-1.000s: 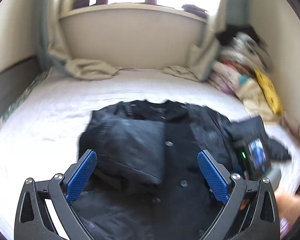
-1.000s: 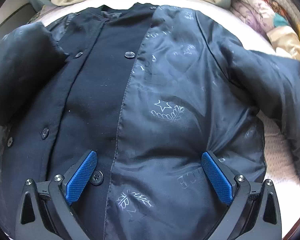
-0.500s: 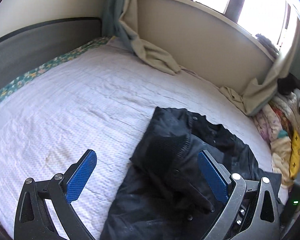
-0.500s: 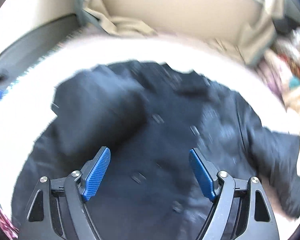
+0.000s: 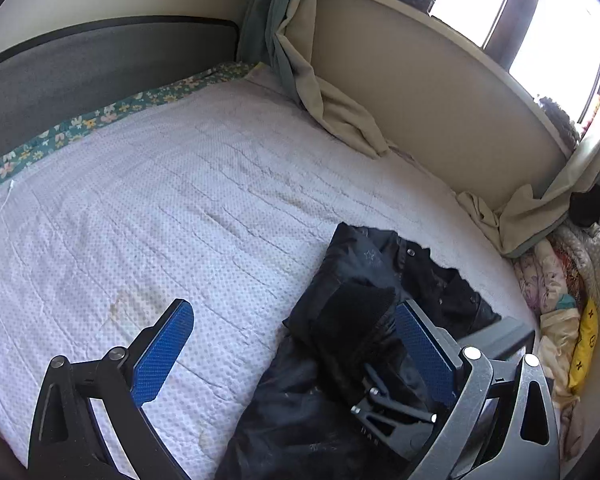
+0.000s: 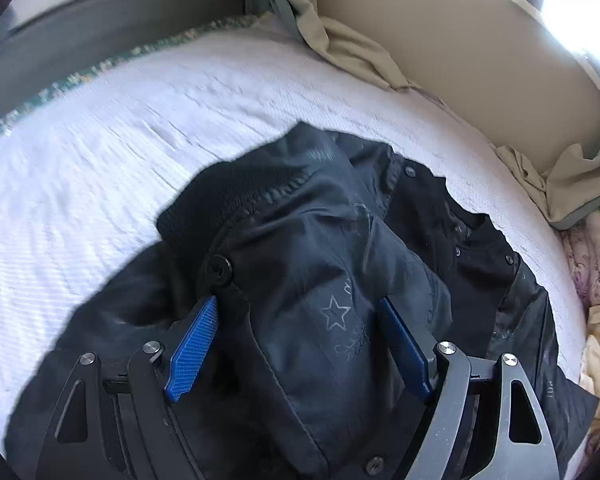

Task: Fold large clothes
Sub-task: 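Grasp the knit cuff of the other sleeve with the right gripper, then fold the sleeve across the coat front and open the right gripper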

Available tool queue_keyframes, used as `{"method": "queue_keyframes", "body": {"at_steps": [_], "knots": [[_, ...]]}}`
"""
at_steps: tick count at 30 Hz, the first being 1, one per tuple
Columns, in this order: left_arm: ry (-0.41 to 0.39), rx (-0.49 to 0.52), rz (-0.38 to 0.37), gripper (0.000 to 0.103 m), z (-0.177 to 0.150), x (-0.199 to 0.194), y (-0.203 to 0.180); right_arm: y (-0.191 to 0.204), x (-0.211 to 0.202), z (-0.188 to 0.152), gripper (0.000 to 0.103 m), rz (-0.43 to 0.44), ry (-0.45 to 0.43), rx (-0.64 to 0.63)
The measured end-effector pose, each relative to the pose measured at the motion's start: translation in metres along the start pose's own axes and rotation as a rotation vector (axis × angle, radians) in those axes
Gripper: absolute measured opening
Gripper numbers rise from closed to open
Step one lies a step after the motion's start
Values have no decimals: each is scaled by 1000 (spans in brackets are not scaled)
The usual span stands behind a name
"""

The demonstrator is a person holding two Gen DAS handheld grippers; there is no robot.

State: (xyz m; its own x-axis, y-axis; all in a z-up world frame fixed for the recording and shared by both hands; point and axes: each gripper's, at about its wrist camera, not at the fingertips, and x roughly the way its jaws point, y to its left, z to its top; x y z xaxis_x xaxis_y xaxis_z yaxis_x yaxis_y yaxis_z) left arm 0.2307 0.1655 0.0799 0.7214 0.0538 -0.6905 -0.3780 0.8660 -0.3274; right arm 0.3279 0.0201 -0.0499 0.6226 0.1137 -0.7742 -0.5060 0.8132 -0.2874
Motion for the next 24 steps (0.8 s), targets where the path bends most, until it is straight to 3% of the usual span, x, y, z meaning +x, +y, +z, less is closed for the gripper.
{"method": "queue_keyframes", "body": {"at_steps": [2, 4, 6, 9, 13, 18, 22, 24], "knots": [[29, 24, 3, 102, -5, 7, -6, -8, 12, -1, 63, -11, 31, 28], [51, 49, -3, 102, -10, 11, -13, -20, 20, -4, 42, -26, 58, 66], [61, 88, 2, 102, -16, 14, -21, -29, 22, -7, 28, -27, 60, 93], [71, 133, 9, 102, -23, 18, -31, -48, 7, -10, 18, -27, 30, 156], [102, 186, 14, 102, -37, 27, -42, -87, -21, -22, 18, 22, -43, 305], [165, 321, 23, 102, -64, 44, -69, -127, -33, -53, 21, 122, -49, 458], [223, 485, 59, 102, -93, 62, -94, -149, -38, -87, 35, 217, -6, 560], [239, 535, 76, 102, -104, 69, -100, -158, -42, -106, 52, 267, 13, 620]]}}
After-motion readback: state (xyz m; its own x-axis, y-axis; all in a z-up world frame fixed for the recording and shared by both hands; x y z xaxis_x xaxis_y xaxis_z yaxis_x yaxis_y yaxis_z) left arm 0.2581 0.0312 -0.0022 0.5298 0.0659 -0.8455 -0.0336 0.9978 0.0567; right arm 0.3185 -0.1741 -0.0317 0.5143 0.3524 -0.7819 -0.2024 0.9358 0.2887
